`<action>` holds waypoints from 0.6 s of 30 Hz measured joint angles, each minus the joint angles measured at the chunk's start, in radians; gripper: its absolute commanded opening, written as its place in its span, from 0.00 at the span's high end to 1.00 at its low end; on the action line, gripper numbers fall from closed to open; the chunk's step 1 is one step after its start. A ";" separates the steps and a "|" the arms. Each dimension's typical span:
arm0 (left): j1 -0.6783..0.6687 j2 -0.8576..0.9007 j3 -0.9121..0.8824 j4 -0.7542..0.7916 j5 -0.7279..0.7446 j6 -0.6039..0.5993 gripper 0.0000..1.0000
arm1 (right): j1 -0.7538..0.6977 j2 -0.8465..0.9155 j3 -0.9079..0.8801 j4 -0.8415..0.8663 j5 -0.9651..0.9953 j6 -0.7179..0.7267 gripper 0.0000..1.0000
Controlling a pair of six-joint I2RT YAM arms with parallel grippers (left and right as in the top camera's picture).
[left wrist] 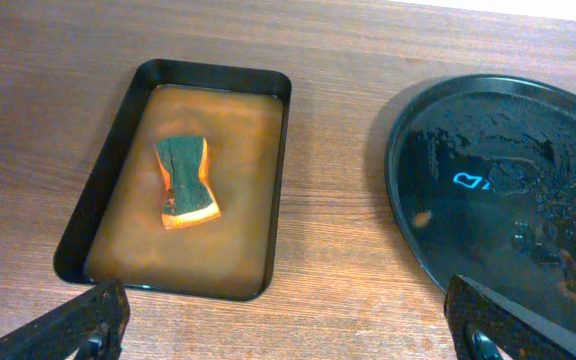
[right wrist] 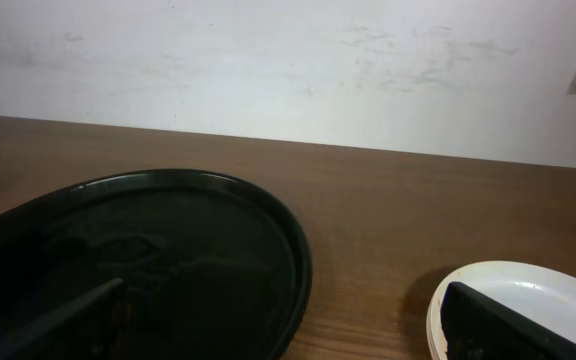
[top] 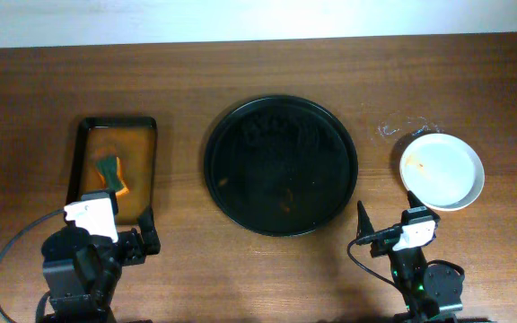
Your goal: Clean dirty plates on tray and stack at the side
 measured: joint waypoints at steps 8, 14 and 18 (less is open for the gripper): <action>0.000 0.000 0.000 0.000 0.000 0.000 0.01 | 0.000 0.000 0.000 0.000 0.000 -0.003 0.01; 0.000 -0.055 -0.016 0.003 0.000 0.000 0.01 | 0.000 0.000 0.000 0.000 0.000 -0.003 0.01; -0.048 -0.267 -0.219 0.110 0.000 0.000 0.01 | 0.000 0.003 0.000 0.000 0.000 -0.004 0.01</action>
